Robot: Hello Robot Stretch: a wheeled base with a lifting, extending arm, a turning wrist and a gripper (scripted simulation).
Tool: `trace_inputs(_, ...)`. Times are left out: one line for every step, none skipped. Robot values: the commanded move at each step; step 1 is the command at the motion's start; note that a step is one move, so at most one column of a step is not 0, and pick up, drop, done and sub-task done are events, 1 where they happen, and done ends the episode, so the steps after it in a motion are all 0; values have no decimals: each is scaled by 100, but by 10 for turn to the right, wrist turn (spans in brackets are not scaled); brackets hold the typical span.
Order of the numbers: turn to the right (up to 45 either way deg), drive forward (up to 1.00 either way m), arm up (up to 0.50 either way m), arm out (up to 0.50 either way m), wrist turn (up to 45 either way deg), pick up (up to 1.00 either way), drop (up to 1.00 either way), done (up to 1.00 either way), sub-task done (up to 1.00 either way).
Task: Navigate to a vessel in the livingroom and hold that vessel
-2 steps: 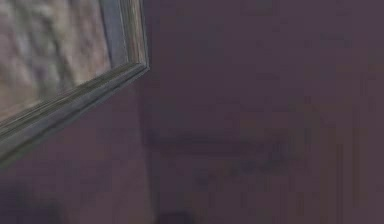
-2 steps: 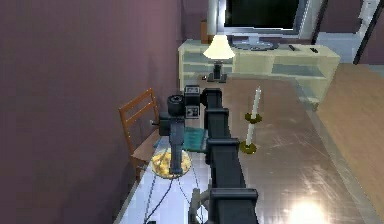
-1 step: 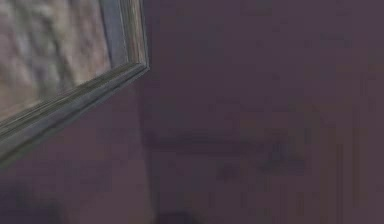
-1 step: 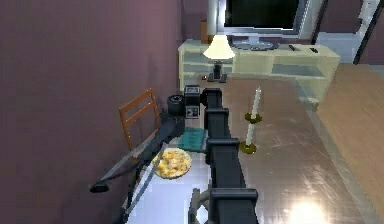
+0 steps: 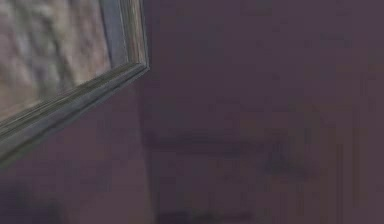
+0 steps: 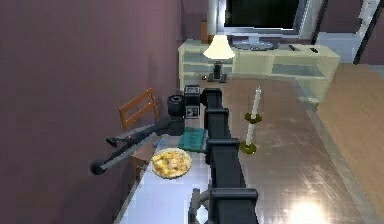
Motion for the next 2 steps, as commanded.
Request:
trace_inputs(0,0,0,0,450,0,0,0,0)
trace_inputs(0,0,0,0,360,0,0,0,0)
